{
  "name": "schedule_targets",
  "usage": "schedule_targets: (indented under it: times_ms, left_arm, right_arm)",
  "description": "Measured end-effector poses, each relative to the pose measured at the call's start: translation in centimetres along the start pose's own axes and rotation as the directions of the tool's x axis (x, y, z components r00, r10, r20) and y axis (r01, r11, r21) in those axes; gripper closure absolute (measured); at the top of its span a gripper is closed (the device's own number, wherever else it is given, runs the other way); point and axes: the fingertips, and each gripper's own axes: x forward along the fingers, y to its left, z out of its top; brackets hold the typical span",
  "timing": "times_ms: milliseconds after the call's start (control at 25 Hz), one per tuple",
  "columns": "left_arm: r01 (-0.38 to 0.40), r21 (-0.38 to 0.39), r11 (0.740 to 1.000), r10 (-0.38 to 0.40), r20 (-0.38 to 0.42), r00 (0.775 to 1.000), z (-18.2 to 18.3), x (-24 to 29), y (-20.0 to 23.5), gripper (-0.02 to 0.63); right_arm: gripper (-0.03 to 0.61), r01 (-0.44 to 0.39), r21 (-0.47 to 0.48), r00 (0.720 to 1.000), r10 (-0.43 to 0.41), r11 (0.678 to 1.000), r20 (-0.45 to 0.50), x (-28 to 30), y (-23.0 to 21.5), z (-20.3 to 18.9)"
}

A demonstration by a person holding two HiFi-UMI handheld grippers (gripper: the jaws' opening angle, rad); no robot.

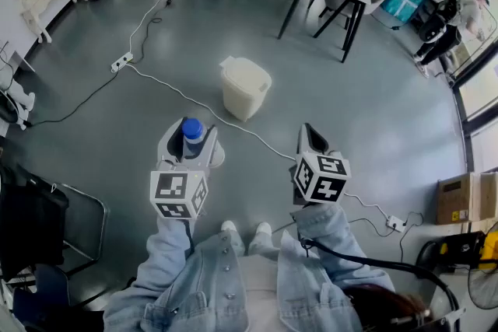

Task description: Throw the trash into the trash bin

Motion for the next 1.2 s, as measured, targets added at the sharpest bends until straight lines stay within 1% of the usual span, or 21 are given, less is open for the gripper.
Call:
schedule_targets:
  times_ms: [160, 280, 520, 760, 880, 1000, 1200]
  left_arm:
    - [-0.002, -0.003, 1.000, 0.002, 0.006, 1.000, 0.1, 0.5, 0.6, 0.341]
    - [-0.001, -0.009, 1.000, 0.001, 0.000, 1.000, -0.2, 0.5, 1.0, 0.341]
    - [0.010, -0.014, 1.000, -0.011, -0.004, 1.000, -0.7, 0.2, 1.6, 0.341]
    - [0.012, -0.017, 1.000, -0.012, -0.015, 1.000, -1.2, 1.5, 1.5, 0.341]
    - [0.005, -0.014, 1.000, -0.005, -0.022, 1.000, -1.4, 3.0, 1.5, 0.341]
    - [-0.007, -0.011, 1.000, 0.006, -0.027, 1.000, -1.4, 5.1, 1.4, 0.341]
    - [-0.020, -0.017, 1.000, 0.020, -0.013, 1.000, -0.3, 10.8, 0.5, 0.341]
  right_arm:
    - [0.575, -0.006, 0.005, 1.000, 0.006, 1.000, 0.006, 0.6, 0.3, 0.2]
    - [0.575, -0.020, 0.032, 0.999, 0.020, 0.999, 0.025, 0.9, 0.7, 0.4]
    - [0.575, 0.012, 0.072, 1.000, -0.013, 0.997, 0.023, 0.8, 0.6, 0.2]
    - [0.575, 0.038, 0.126, 0.999, -0.037, 0.991, -0.007, 2.1, -1.3, -0.8]
    - [0.575, 0.043, 0.127, 0.999, -0.044, 0.991, 0.001, 3.7, -2.4, -0.1]
    - [0.575, 0.029, 0.131, 1.000, -0.030, 0.991, 0.004, 5.6, -3.6, 0.6]
    - [0.575, 0.004, 0.122, 1.000, -0.006, 0.993, 0.018, 9.5, -7.0, 2.9]
